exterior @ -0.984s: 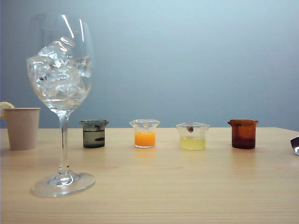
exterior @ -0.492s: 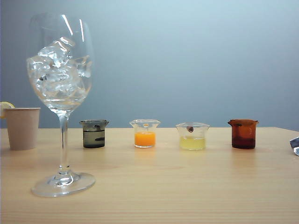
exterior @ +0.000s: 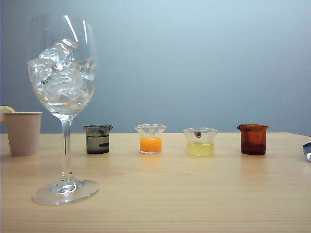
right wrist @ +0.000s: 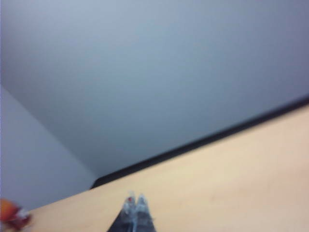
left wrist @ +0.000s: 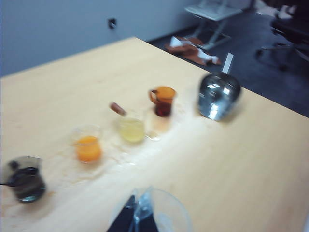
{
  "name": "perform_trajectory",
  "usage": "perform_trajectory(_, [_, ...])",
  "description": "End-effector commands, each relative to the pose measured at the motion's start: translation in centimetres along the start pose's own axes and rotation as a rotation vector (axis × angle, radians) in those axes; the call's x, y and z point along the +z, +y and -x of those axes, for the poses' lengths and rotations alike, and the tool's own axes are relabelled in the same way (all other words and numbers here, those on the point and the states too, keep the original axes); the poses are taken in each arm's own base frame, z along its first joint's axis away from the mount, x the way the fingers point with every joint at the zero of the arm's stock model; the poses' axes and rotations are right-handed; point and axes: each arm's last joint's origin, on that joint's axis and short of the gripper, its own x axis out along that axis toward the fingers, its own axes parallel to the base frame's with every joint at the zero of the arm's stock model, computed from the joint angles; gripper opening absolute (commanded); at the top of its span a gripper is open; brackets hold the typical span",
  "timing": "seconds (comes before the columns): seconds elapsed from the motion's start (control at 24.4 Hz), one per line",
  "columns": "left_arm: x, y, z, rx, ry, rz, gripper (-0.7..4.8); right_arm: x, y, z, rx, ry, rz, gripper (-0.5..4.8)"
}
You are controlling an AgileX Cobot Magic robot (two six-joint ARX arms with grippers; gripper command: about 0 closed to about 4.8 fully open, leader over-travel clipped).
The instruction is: Pick up the ice scoop on the desk filled with ice cubes, pour the ice into the goblet, and finally put the scoop back on the table.
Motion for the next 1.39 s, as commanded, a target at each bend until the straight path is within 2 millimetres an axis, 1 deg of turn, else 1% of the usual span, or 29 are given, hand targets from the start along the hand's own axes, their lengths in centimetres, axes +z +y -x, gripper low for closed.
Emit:
perform_trajectory(0.04, [0.6,0.4,0.2,0.156,-0.047,0.022,-0.05,0.0,2.7,0.3,-0.07,-0.096,0.193,-0.05])
perform_trajectory(0.16, [0.7,0.7,0.3,0.252,-0.054,0.018,-0.05,-0.9,4.3,0.9,-0.147,-0.057,0.288,-0.05])
perform_trajectory(0.25, [0.8,0.7,0.4,0.277,-0.059,0.016,-0.05,-2.4,5.7,1.5,-0.203,0.032,0.321,-0.05])
perform_trajectory(0.37, [0.5,0.7,0.7,0.342,-0.063,0.016,-0.05,-3.9,7.2,2.4,-0.192,0.142,0.312,-0.04])
perform_trajectory(0.53, [-0.6,0.3,1.4,0.346,-0.088,0.006,-0.05,-4.3,7.9,3.3,-0.183,0.174,0.303,-0.05])
perform_trajectory(0.66, [-1.6,-0.2,2.1,0.377,-0.114,-0.011,-0.05,-4.3,8.3,4.1,-0.182,0.188,0.376,-0.05])
perform_trajectory(0.7, [-2.4,-0.3,2.4,0.405,-0.122,-0.018,-0.05,-4.3,8.4,4.6,-0.173,0.178,0.425,-0.05])
perform_trajectory(0.78, [-3.6,-0.5,2.6,0.412,-0.14,-0.023,-0.05,-4.6,8.6,5.4,-0.16,0.155,0.473,-0.05])
perform_trajectory(0.82, [-3.9,-0.6,2.7,0.415,-0.149,-0.025,-0.05,-4.8,8.6,5.7,-0.161,0.146,0.475,-0.05])
perform_trajectory(0.9, [-5.0,-0.7,2.9,0.444,-0.186,-0.035,-0.05,-6.2,7.9,6.8,-0.191,0.135,0.478,-0.05])
perform_trajectory(1.02, [-5.9,-0.7,2.9,0.476,-0.187,-0.033,-0.05,-7.9,6.9,7.7,-0.229,0.169,0.463,-0.05])
perform_trajectory(1.11, [-6.4,-0.7,2.7,0.475,-0.197,-0.053,-0.05,-8.6,6.4,7.8,-0.236,0.19,0.457,-0.05])
perform_trajectory(1.39, [-8.4,-0.3,1.8,0.468,-0.222,-0.055,-0.05,-8.8,6.3,7.7,-0.243,0.204,0.453,-0.05])
